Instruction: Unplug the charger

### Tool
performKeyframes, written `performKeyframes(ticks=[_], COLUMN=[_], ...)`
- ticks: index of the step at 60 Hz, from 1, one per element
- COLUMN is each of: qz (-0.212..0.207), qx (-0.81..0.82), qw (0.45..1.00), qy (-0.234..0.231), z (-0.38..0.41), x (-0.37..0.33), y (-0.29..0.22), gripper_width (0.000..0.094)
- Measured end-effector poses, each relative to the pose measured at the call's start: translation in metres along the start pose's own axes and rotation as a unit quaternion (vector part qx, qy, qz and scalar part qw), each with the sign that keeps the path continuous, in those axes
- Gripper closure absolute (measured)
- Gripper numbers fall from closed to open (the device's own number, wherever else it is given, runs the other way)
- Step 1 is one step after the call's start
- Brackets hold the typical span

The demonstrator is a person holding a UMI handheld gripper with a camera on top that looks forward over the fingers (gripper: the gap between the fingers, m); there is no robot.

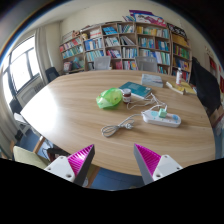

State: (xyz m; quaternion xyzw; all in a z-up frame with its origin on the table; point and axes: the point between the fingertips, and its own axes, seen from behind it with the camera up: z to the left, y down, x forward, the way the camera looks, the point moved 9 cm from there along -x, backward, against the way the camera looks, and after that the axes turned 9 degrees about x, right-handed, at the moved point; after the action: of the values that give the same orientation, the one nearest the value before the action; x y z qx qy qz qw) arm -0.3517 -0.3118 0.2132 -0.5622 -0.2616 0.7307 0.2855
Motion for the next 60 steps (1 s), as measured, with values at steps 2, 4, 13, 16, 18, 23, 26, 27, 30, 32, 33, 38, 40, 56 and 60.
performKeyframes(ticks=[2, 4, 13, 16, 18, 23, 26, 27, 30, 32, 33, 38, 40, 56, 60], qz=[-0.005, -0.008, -0.04, -0.052, -0.056, -0.052, -0.056, -0.058, -0.059, -0.063, -0.064, -0.079, -0.088, -0.124, -0.115], qx=[0.007, 0.018, 0.043, 0.042, 0.042, 0.043, 0.031, 0.025, 0.004, -0.006, -0.008, -0.003, -0.002, -0.001, -0.01], qw=[1.0, 1.0, 0.996, 0.995, 0.993, 0.989, 0.989, 0.989, 0.989, 0.989, 0.989, 0.991, 0.991, 0.986, 0.986], qy=[0.009, 0.023, 0.062, 0.081, 0.094, 0.13, 0.134, 0.135, 0.138, 0.137, 0.135, 0.107, 0.098, 0.112, 0.119], z=[-0.018, -0.009, -0.077, -0.104, -0.126, -0.174, -0.189, -0.194, -0.208, -0.214, -0.217, -0.22, -0.22, -0.227, -0.225], x=[0.014, 0.006, 0.043, 0.061, 0.079, 0.116, 0.134, 0.141, 0.158, 0.171, 0.176, 0.204, 0.214, 0.235, 0.234], y=[-0.006, -0.008, -0.042, -0.053, -0.057, -0.066, -0.073, -0.076, -0.083, -0.087, -0.089, -0.098, -0.102, -0.103, -0.103], gripper_width=[0.0112, 0.0109, 0.0113, 0.0116, 0.0116, 0.0129, 0.0129, 0.0131, 0.0132, 0.0133, 0.0134, 0.0159, 0.0172, 0.0629, 0.0661])
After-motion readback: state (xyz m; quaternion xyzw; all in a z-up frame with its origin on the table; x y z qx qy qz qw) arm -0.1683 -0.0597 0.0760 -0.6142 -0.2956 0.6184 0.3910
